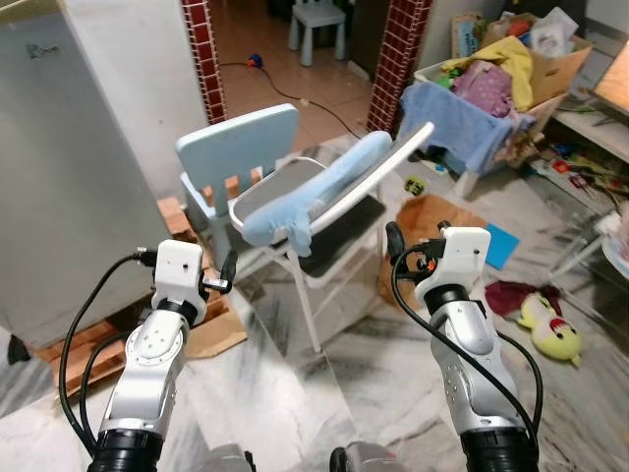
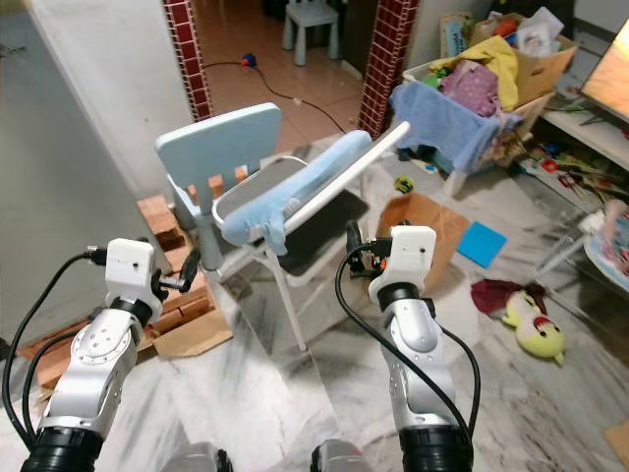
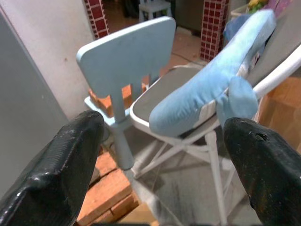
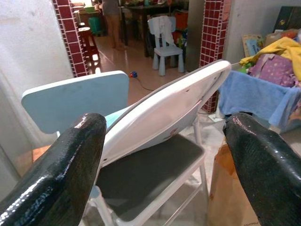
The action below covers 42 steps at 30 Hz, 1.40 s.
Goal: Restocking fridge
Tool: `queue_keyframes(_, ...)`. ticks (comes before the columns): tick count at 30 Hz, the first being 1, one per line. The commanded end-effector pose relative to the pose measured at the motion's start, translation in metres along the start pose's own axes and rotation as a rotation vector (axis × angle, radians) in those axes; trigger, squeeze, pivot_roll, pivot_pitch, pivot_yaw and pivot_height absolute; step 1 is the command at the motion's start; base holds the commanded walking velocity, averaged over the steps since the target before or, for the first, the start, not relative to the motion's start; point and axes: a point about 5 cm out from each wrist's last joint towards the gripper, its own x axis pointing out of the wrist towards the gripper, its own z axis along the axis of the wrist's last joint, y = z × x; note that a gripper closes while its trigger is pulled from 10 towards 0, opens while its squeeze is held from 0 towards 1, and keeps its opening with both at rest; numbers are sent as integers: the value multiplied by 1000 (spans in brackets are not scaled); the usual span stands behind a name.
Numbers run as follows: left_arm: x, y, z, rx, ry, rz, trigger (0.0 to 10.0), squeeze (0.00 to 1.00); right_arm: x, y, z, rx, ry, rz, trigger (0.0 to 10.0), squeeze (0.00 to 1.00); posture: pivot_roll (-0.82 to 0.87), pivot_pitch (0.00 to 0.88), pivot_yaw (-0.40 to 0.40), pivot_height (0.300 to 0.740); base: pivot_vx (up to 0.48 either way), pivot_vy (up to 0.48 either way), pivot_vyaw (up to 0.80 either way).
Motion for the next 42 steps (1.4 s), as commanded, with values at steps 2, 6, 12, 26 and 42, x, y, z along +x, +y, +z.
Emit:
queue_keyframes(2,5,-2,3,14,-8,-22,10000,0,-1,-3,5,-5,-12,-15,10000,0,-130,70,35,740,0,0,0)
queue_keyframes(6,8,-1,5,10,-10,-18,10000,0,-2,-2,4,0,-7,-15,10000,0,-125,67,32,740,0,0,0)
queue_keyframes(12,8,5,6,17,-10,8,10000,0,3,3,2,17,6,-5,10000,0,-87,65,17,740,0,0,-473)
queue_keyframes(26,5,13,7,32,-16,41,10000,0,11,9,1,29,15,12,10000,0,-32,53,-1,740,-137,0,-799)
queue_keyframes(42,2,11,1,41,8,33,10000,0,2,3,-5,33,34,-17,10000,0,-30,49,-6,740,-240,0,-800)
